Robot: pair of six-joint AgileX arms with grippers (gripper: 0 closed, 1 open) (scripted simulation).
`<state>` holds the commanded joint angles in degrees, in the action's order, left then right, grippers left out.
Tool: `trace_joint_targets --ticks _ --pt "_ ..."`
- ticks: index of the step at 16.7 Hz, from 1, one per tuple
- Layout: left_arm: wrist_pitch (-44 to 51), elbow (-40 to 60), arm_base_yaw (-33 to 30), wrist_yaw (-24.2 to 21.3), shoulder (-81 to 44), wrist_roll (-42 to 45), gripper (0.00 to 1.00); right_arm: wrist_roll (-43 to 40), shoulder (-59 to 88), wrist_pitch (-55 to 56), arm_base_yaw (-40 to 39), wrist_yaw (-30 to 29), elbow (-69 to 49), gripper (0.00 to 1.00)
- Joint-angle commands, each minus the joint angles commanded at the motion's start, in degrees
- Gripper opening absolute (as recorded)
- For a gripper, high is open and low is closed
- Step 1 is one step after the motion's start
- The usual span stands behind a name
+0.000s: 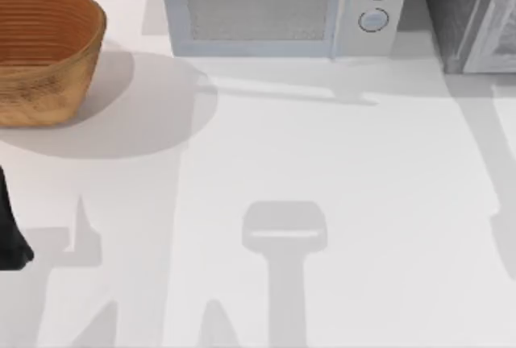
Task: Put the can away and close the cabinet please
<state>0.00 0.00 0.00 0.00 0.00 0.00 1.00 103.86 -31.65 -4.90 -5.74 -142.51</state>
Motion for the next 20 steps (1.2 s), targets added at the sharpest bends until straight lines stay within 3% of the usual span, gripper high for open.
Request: trace_joint_targets --ticks 5,20 --pt "0.0 0.0 0.0 0.0 0.0 0.0 1.00 0.1 -18.6 5.8 1.1 2.0 25.9 1.00" --pt "0.0 0.0 0.0 0.0 0.0 0.0 1.00 -0.7 -85.3 25.3 4.3 5.4 118.3 1.00"
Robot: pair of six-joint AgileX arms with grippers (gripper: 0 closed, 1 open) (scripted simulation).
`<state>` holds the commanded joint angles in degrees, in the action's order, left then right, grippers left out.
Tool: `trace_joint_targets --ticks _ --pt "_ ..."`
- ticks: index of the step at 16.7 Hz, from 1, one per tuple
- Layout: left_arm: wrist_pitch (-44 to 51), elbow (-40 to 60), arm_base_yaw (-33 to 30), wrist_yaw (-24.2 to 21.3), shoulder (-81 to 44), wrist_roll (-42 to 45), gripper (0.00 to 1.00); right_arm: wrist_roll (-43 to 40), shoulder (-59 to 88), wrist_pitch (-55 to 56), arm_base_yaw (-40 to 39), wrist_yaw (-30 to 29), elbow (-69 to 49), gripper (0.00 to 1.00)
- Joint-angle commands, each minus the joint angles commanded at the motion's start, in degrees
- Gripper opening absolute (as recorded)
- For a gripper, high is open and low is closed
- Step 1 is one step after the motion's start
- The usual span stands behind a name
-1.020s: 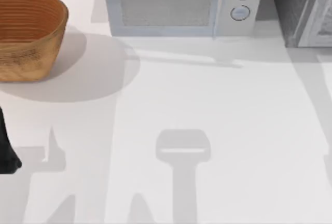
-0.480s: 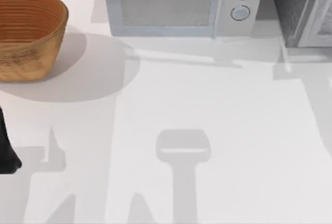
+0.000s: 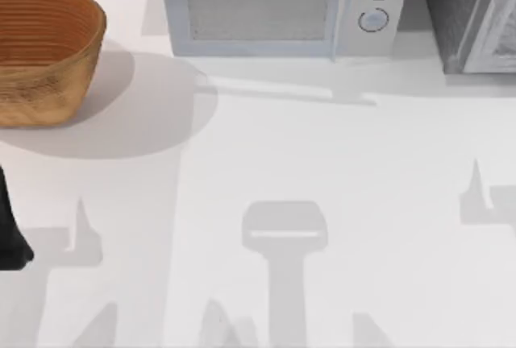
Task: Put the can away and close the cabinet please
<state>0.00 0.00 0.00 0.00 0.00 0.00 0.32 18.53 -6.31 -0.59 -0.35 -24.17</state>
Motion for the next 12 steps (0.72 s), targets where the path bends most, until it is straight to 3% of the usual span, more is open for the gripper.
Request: trace_joint_targets --ticks 6,12 --pt "0.0 0.0 0.0 0.0 0.0 0.0 1.00 -0.3 -16.2 5.5 0.5 0.3 21.3 1.00" --pt "0.0 0.0 0.0 0.0 0.0 0.0 1.00 -0.3 -18.5 6.3 0.6 0.3 24.2 1.00"
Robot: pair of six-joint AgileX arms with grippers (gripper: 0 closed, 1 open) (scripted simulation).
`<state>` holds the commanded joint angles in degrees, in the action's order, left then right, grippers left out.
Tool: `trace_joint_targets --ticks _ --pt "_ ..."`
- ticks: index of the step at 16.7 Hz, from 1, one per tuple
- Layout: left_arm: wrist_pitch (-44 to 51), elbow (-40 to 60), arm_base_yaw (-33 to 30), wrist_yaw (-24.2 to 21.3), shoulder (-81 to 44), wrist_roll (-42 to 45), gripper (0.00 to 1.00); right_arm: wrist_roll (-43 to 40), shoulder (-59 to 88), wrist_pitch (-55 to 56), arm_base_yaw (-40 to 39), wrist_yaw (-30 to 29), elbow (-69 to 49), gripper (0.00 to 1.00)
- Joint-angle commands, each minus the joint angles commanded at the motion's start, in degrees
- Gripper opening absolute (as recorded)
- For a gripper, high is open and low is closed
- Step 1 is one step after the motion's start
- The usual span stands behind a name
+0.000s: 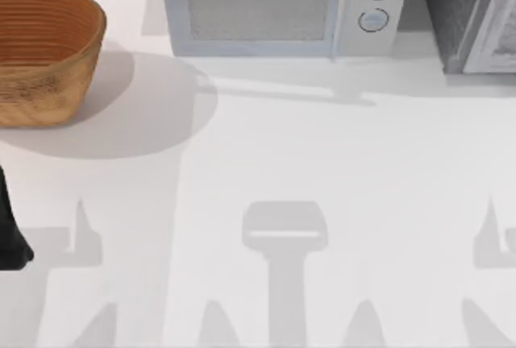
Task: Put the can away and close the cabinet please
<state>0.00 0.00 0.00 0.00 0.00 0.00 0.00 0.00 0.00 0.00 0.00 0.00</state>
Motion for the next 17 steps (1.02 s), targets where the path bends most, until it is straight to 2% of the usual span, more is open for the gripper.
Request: trace_joint_targets --ticks 4,8,12,17 --pt "0.0 0.0 0.0 0.0 0.0 0.0 1.00 0.0 0.4 0.5 0.1 0.3 -0.4 1.00" --pt "0.0 0.0 0.0 0.0 0.0 0.0 1.00 0.0 4.6 6.3 4.0 4.0 -3.3 1.00" --pt "0.0 0.0 0.0 0.0 0.0 0.0 1.00 0.2 15.6 14.9 11.4 11.3 -6.1 1.00" --pt "0.0 0.0 0.0 0.0 0.0 0.0 1.00 0.6 34.7 28.8 23.8 23.5 -9.9 1.00"
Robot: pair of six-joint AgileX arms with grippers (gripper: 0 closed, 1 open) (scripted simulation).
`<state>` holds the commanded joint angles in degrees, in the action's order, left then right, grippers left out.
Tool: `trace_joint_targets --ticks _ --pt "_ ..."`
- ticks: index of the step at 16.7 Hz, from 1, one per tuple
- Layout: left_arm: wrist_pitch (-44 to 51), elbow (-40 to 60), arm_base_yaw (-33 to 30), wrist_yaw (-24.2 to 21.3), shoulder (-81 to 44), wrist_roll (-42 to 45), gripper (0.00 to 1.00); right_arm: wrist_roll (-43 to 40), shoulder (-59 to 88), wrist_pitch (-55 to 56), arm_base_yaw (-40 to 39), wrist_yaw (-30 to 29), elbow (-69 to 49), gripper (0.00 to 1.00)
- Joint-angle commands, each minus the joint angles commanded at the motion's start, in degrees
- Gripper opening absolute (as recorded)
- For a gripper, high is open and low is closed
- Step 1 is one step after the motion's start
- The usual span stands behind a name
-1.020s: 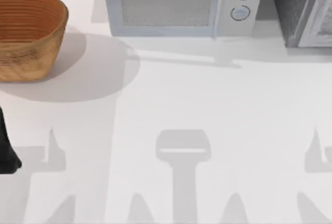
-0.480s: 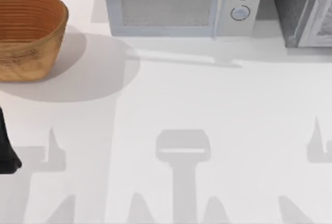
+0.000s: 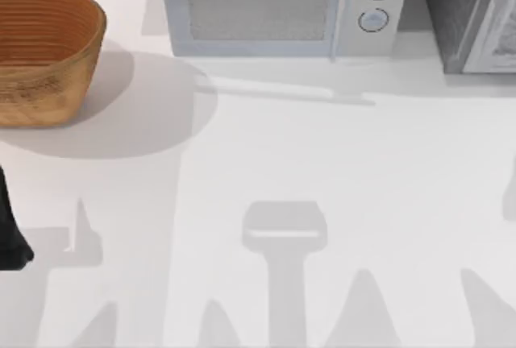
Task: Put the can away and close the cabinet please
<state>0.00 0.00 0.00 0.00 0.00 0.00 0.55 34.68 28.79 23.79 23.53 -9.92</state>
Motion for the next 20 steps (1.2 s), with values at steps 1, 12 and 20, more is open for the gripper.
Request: trace_joint_targets --ticks 1,12,20 --pt "0.0 0.0 0.0 0.0 0.0 0.0 1.00 0.1 4.1 3.0 2.7 2.6 -0.9 1.00" --pt "0.0 0.0 0.0 0.0 0.0 0.0 1.00 0.6 45.0 33.2 29.1 28.7 -9.3 1.00" --pt "0.0 0.0 0.0 0.0 0.0 0.0 1.00 0.7 54.2 40.0 34.9 34.4 -11.1 1.00"
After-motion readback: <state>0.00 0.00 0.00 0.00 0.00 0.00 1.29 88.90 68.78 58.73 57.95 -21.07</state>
